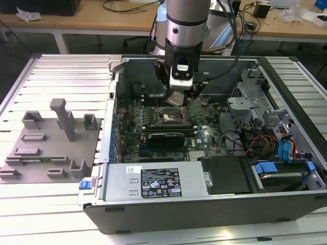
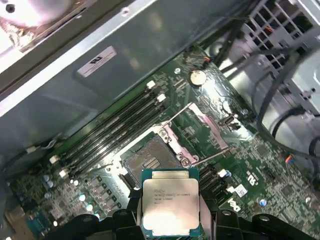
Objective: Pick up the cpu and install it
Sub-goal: 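Place the cpu into insertion slot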
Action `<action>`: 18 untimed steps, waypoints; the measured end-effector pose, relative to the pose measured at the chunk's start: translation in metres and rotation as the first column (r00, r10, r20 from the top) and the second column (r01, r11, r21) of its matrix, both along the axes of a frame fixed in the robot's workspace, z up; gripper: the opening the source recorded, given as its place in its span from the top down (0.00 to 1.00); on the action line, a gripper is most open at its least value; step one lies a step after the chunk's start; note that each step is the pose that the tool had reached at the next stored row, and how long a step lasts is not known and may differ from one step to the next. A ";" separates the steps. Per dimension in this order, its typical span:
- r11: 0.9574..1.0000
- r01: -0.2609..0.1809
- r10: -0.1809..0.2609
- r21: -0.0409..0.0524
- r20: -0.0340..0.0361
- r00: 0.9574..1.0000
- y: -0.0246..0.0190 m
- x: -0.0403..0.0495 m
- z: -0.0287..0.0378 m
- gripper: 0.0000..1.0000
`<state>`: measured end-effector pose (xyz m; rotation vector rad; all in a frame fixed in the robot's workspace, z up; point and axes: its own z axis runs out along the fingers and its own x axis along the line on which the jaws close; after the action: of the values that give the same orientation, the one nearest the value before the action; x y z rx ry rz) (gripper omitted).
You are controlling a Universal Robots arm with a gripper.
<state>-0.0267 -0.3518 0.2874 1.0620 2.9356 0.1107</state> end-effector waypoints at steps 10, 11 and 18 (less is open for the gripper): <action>0.974 0.225 -0.225 0.000 0.000 0.974 0.0000 0.0000 -0.0013 0.45; 0.970 0.243 -0.243 0.000 0.000 0.970 0.0000 0.0000 -0.0014 0.45; 0.930 0.368 -0.368 0.000 0.000 0.930 0.0000 0.0000 -0.0025 0.45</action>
<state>-0.0267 -0.3518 0.2850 1.5873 2.6734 0.1028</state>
